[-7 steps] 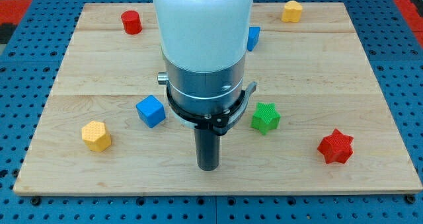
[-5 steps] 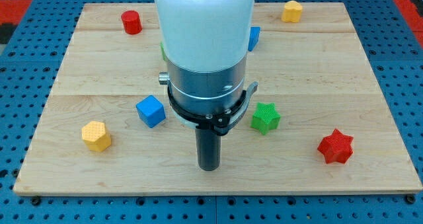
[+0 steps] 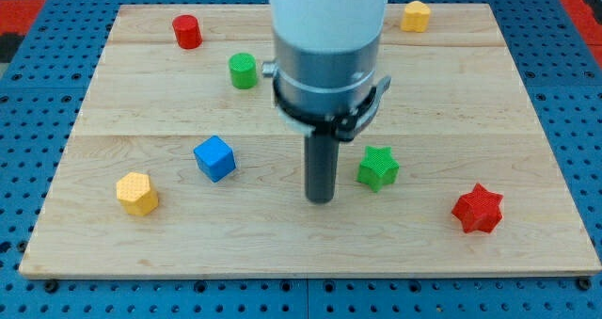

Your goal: Move the red circle towards the top center

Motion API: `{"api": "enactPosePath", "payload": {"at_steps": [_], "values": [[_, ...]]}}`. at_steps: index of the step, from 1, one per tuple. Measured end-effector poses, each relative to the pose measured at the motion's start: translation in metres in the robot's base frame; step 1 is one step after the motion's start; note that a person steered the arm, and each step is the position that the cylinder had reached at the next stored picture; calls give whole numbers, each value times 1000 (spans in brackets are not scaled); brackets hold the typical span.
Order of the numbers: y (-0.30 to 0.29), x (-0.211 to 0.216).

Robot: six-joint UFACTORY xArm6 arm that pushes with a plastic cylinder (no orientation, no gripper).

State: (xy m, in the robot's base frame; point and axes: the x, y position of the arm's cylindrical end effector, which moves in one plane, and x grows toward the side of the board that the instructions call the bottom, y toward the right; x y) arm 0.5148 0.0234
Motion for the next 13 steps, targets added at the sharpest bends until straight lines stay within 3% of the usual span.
{"api": "enactPosePath", "payload": {"at_steps": [2,4,6,8,9,11,13], "values": [[19,-53],[-105,-77],[-233,-198],[-204,-247],[-235,-271],[-127,-259],[-113,-237]]}}
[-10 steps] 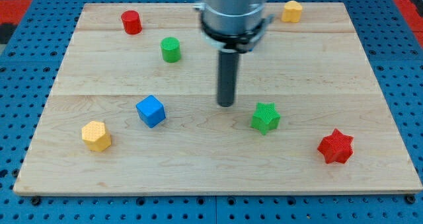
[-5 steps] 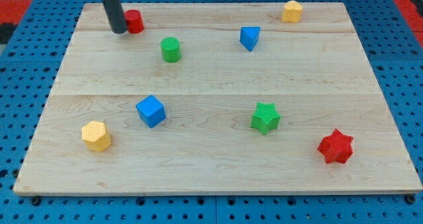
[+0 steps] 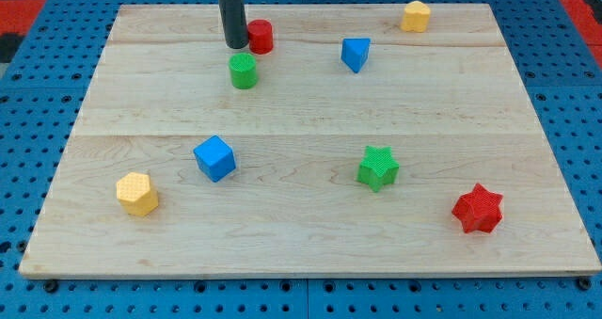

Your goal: Move the red circle towards the top center

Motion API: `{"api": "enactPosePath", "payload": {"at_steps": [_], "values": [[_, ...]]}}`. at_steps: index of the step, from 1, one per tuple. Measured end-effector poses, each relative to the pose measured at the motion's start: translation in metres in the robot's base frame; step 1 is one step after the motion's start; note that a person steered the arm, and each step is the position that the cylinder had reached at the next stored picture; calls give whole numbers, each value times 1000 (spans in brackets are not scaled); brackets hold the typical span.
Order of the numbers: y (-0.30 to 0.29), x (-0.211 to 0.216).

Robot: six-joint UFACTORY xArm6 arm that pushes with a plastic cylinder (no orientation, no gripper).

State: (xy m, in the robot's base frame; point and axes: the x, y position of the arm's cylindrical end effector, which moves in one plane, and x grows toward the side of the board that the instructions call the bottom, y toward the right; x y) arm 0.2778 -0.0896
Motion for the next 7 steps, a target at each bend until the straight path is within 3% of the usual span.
{"api": "enactPosePath", "payload": {"at_steps": [3,5,6,7], "values": [[54,34],[57,-27],[87,12],[120,88]]}}
